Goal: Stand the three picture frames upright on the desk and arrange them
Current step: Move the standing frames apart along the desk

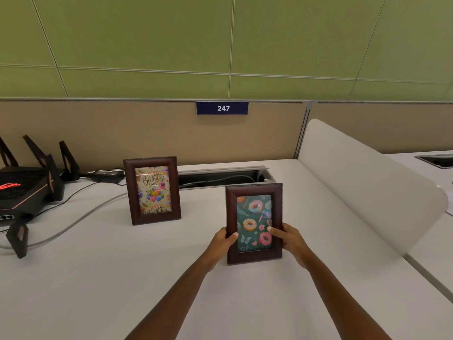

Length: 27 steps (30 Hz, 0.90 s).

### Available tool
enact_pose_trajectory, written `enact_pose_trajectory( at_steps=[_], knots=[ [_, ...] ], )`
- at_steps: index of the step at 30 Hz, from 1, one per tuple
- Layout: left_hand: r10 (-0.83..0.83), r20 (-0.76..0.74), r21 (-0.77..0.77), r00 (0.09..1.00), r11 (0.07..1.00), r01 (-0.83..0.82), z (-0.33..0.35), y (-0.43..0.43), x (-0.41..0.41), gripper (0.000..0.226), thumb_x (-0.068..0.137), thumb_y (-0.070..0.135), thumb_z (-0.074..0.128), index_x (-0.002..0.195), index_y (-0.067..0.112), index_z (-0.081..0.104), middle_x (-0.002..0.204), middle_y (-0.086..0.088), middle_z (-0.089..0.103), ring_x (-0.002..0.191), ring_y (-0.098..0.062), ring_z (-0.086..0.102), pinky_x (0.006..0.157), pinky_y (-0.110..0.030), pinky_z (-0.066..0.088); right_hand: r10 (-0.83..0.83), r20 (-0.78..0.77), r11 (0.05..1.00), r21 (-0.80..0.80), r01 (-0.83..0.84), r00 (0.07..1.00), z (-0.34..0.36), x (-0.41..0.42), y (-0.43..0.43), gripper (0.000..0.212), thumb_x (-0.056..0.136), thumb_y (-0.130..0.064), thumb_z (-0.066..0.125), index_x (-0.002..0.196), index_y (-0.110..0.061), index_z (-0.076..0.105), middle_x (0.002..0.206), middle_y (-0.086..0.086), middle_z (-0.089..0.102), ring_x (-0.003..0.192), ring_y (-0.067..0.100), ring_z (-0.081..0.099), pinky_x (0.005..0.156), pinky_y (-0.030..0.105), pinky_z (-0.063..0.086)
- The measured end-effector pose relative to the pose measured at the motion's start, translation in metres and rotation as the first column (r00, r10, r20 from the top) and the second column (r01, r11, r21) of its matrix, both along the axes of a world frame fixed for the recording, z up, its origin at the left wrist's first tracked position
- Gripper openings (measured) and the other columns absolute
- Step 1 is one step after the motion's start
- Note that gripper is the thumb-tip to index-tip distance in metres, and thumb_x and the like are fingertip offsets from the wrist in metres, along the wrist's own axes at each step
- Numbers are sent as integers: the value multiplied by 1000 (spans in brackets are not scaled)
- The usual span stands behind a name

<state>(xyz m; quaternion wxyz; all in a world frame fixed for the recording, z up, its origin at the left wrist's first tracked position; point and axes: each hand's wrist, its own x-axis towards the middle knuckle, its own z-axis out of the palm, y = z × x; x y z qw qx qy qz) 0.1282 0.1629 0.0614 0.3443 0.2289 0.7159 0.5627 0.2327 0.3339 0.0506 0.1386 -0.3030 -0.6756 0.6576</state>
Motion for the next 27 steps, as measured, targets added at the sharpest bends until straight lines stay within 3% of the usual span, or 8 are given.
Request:
enact_pose_trajectory(
  at_steps=[4, 9, 18, 27],
  knots=[
    [-23, -37, 26, 999, 999, 24, -1, 3, -7, 36, 96, 18, 37, 131, 8, 37, 136, -13, 49, 119, -21, 50, 98, -32, 43, 21, -54, 996, -91, -26, 998, -1, -13, 6, 13, 84, -14, 58, 96, -16, 59, 96, 6, 69, 88, 23, 67, 76, 34, 56],
    [-17, -70, 61, 997, 998, 21, -3, 10, -15, 37, 96, 19, 37, 132, 10, 35, 136, -11, 47, 116, -17, 50, 97, -31, 44, 39, -121, 981, -184, -61, 992, 1, -23, 12, 16, 82, -7, 55, 95, -12, 62, 89, 4, 74, 84, 23, 70, 67, 31, 60],
    [2, -45, 88, 999, 996, 2, 2, 42, -30, 37, 96, 20, 35, 132, 9, 35, 137, -11, 47, 119, -21, 49, 97, -33, 45, -6, -157, 994, -110, -11, 988, 12, -34, 40, 15, 84, -7, 54, 94, -18, 58, 88, 2, 71, 75, 16, 71, 55, 23, 57],
    [11, -59, 96, 998, 995, -5, 4, 93, -49, 35, 97, 17, 36, 129, 6, 38, 135, -16, 48, 121, -25, 49, 98, -33, 44, -163, -211, 984, -102, 144, 964, 23, -51, 91, 16, 83, -5, 53, 93, -16, 56, 90, 6, 67, 80, 24, 66, 60, 28, 59]
  ],
)
